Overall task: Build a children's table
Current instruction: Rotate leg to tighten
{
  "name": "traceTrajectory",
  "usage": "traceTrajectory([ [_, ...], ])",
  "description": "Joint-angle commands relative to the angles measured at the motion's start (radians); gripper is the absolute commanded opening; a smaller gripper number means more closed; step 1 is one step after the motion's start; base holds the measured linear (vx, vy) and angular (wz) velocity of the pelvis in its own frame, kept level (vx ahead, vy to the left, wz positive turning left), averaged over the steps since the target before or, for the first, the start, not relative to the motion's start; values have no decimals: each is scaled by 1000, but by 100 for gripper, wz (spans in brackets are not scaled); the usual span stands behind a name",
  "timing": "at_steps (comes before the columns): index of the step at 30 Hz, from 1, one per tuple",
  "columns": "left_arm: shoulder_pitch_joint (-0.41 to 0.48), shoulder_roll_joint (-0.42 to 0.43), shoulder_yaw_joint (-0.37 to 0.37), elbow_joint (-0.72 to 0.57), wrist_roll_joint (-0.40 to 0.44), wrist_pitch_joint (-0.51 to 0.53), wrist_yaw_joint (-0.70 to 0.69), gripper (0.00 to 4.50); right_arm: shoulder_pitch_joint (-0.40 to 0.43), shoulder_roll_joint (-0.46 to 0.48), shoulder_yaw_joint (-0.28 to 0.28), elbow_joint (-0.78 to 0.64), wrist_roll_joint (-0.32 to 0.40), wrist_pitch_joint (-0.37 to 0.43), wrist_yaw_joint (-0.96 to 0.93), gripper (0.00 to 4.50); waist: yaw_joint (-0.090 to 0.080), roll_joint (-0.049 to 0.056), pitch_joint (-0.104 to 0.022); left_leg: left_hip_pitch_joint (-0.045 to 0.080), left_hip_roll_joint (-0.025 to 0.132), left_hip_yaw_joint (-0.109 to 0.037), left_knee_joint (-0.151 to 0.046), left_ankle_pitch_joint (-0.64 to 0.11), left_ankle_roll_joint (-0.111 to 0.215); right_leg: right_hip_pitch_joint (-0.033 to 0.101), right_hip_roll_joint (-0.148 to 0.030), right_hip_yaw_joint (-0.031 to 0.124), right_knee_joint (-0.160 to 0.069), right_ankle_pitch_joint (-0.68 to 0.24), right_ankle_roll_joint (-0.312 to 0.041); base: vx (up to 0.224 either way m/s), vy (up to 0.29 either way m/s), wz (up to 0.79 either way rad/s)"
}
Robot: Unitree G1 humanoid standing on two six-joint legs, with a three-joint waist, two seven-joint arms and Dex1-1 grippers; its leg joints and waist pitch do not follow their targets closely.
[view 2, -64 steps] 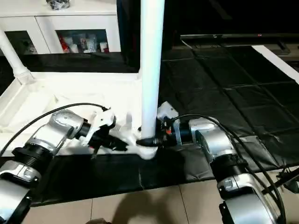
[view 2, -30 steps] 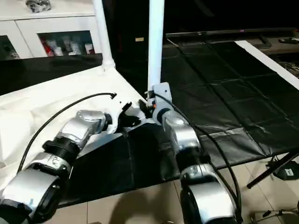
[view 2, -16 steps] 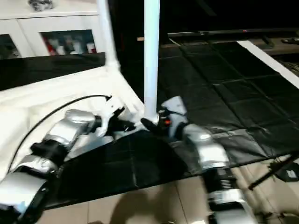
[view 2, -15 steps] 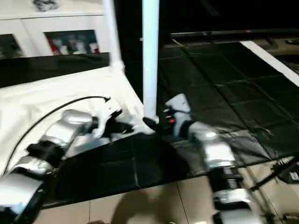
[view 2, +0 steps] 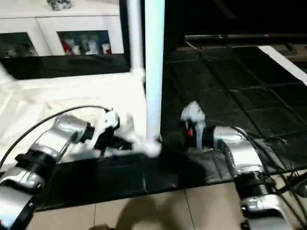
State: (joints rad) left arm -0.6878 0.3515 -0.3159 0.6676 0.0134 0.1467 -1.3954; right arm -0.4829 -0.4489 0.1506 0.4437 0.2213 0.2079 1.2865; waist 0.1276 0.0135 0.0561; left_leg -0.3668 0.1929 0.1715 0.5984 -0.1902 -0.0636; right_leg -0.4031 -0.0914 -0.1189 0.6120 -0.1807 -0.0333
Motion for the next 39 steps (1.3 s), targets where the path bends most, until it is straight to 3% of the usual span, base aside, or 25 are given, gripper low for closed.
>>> traceTrajectory([
  [1,-2,-10,-46,-34,-1,-17,-56,0,-18,-9,20,12,-13,-20,36,410,-3,-8,-73,9,47,-5,-63,-130,85,60,-73,64,-72,-179,-219,0,0,0],
  [7,2,-20,-69,-50,12,-28,-75,0,-70,20,45,97,-23,-57,84,354,7,-8,-75,12,49,-5,-63,-130,76,58,-72,65,-69,-176,-221,0,0,0],
  [14,0,-18,-84,-57,13,-33,-86,0,-94,24,67,150,-11,-70,172,298,10,-8,-79,5,47,-7,-60,-101,89,63,-73,63,-62,-133,-225,0,0,0],
  [19,-3,-18,-87,-50,13,-39,-88,0,-123,33,64,205,-15,-91,194,262,9,-9,-78,6,47,-6,-59,-114,85,62,-73,62,-66,-165,-224,0,0,0],
  [25,-8,-26,-82,-40,10,-36,-75,0,-131,35,56,218,1,-81,231,221,7,-21,-78,7,49,-5,-60,-99,90,61,-73,63,-65,-172,-215,0,0,0],
  [29,-15,-34,-73,-27,2,-32,-62,0,-124,44,55,221,5,-79,241,210,7,-20,-78,7,47,-5,-59,-97,93,60,-72,64,-64,-165,-215,0,0,0],
  [30,-15,-34,-73,-27,2,-32,-62,0,-124,44,55,221,5,-79,241,209,8,-10,-78,8,48,-6,-59,-102,91,59,-73,64,-64,-168,-216,0,0,0],
  [32,-19,-43,-65,-15,-3,-20,-43,0,-116,54,51,221,7,-81,239,209,7,-10,-77,10,48,-6,-60,-120,83,58,-72,63,-68,-180,-215,0,0,0],
  [36,-34,-86,-42,28,8,28,62,0,-85,86,28,183,11,-70,143,209,8,-9,-75,17,48,-3,-61,-144,74,54,-70,64,-74,-193,-220,0,0,0],
  [37,-41,-104,-35,44,14,39,108,0,-79,99,24,177,-3,-58,84,208,7,-16,-73,15,46,-3,-62,-146,68,57,-70,64,-75,-219,-209,0,0,0],
  [39,-66,-159,-6,91,20,74,231,0,-74,149,7,182,-43,-31,-101,206,-1,-14,-68,12,44,-7,-67,-175,51,60,-73,62,-83,-292,-184,0,0,0],
])
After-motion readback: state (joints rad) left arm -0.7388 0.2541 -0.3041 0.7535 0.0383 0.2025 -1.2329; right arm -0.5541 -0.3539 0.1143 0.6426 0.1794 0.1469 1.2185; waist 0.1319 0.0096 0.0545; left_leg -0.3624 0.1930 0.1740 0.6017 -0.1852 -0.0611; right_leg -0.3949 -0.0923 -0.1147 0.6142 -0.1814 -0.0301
